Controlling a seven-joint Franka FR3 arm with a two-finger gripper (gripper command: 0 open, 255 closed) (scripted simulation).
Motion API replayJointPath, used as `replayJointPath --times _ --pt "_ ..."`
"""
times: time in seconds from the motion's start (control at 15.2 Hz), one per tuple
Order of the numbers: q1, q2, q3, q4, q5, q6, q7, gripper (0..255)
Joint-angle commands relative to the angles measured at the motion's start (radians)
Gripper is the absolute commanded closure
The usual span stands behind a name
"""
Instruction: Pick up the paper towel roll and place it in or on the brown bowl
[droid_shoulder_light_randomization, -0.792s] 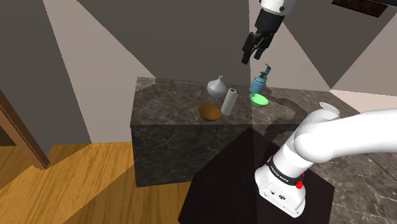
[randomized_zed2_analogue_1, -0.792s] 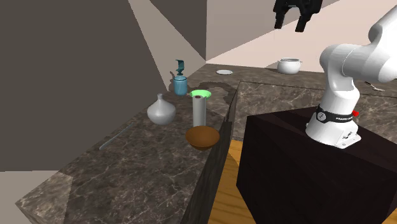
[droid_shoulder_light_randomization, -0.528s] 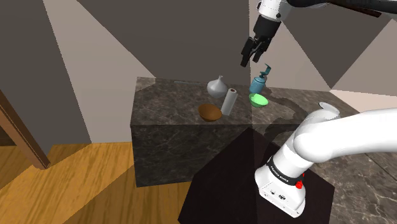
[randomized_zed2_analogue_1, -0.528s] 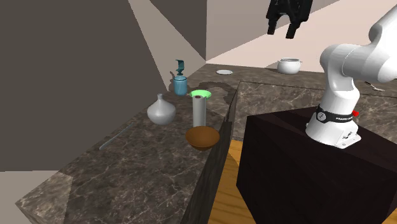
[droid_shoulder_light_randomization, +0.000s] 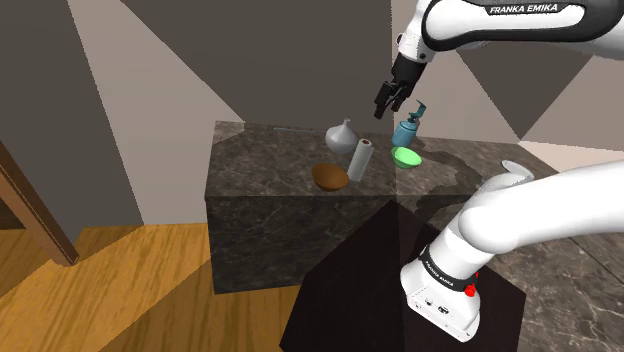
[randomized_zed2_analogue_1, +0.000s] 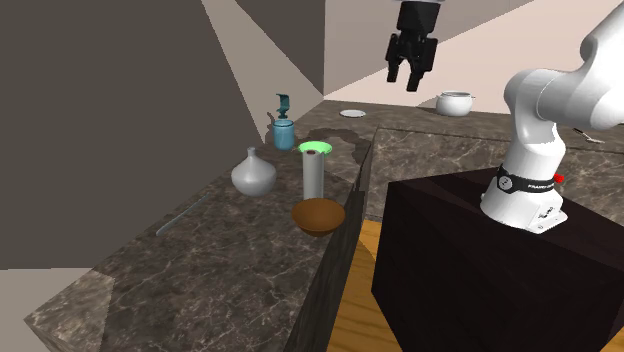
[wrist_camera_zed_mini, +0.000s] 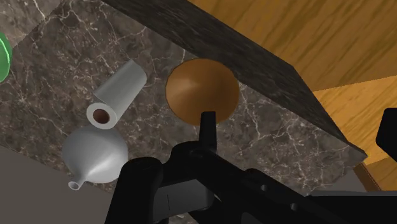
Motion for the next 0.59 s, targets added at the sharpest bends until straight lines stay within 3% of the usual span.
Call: replayJointPath --times 0.0,0.53 --pt "-0.009 0.05 -0.029 -0.011 -0.013 0.069 -0.023 0" --pt "-0.04 0.275 -0.163 -0.008 -0.037 0.316 -0.145 0"
